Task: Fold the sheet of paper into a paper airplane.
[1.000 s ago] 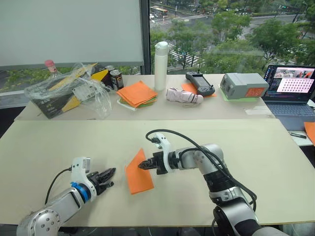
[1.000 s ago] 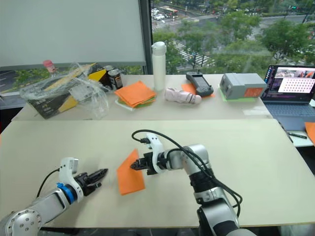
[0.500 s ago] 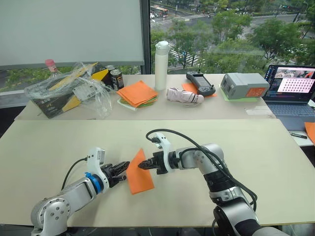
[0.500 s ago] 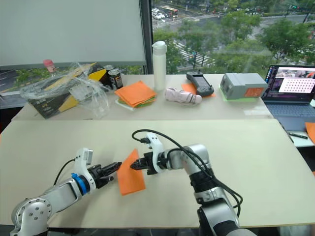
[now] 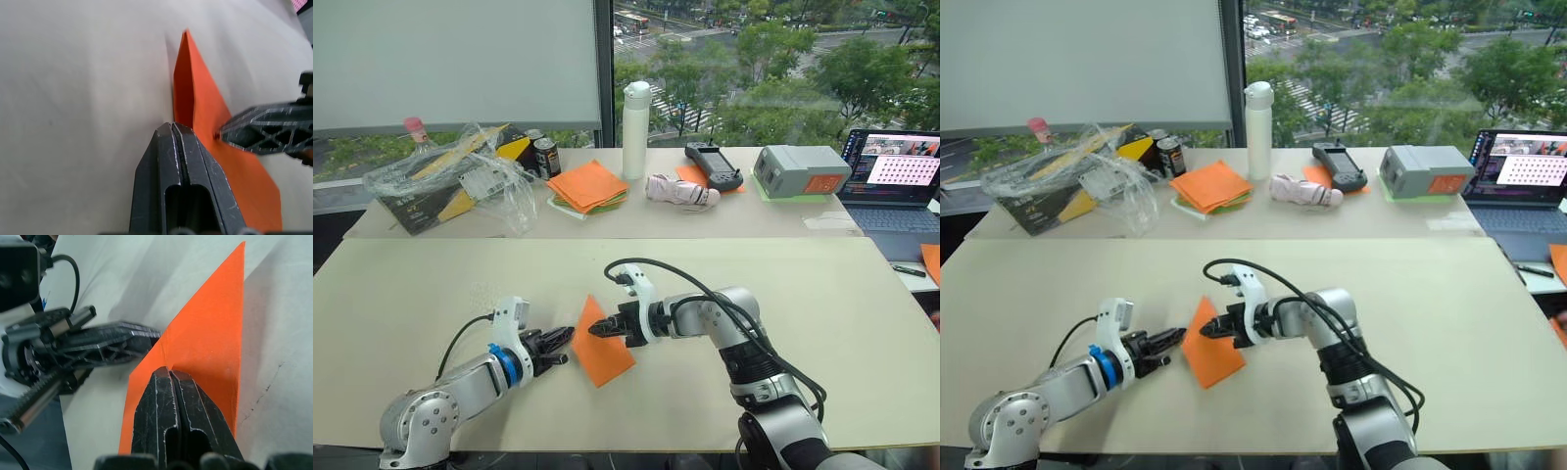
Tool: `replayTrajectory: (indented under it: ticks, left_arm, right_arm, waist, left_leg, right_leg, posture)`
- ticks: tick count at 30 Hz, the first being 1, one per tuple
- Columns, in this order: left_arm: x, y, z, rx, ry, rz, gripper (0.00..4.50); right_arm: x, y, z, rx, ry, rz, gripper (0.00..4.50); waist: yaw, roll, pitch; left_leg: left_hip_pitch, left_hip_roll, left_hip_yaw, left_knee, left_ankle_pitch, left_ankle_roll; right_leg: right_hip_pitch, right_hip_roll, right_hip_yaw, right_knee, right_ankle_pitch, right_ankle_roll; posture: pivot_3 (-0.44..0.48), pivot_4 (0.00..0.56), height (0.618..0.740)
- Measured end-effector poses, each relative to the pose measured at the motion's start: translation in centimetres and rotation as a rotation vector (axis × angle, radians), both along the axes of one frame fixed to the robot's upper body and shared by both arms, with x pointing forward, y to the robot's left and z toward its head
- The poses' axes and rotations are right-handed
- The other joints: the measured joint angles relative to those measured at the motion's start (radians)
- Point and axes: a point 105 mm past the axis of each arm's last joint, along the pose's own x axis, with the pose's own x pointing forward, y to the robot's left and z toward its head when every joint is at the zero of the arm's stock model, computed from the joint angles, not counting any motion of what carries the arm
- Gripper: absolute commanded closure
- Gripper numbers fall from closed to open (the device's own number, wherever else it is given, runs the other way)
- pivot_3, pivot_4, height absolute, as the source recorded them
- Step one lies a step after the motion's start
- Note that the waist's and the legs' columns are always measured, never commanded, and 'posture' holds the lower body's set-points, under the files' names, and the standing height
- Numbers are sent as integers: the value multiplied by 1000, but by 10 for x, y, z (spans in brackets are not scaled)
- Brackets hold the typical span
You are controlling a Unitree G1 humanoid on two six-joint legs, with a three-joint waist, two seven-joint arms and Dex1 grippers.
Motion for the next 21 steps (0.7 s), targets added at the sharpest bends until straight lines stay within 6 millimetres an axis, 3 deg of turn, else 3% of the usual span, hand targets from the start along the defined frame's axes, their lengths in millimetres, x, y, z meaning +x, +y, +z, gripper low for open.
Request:
replayTrajectory:
  ticks: [5,8,21]
  left_arm:
    - [6,3,22,-95,-76,22,4500]
    - [5,-1,26,-120,-83,5,4500]
    - [-15,-20,-7,-11,37,-113,4500]
  right_arm:
    - [0,-1,0,-2,-1,-2,4472]
    - [0,-1,0,-1,-1,-2,4472]
    - [1,-1,0,-2,-1,-7,4472]
  waist:
    - [2,0,0]
    - [1,0,0]
    - [2,0,0]
  left_leg:
    - [0,0,0,0,0,0]
    - [0,0,0,0,0,0]
    - [0,0,0,0,0,0]
  right_leg:
    - [0,0,0,0,0,0]
    - [0,0,0,0,0,0]
    - [0,0,0,-1,0,0]
  posture:
    - [0,150,740]
    - [0,150,740]
    - [0,150,740]
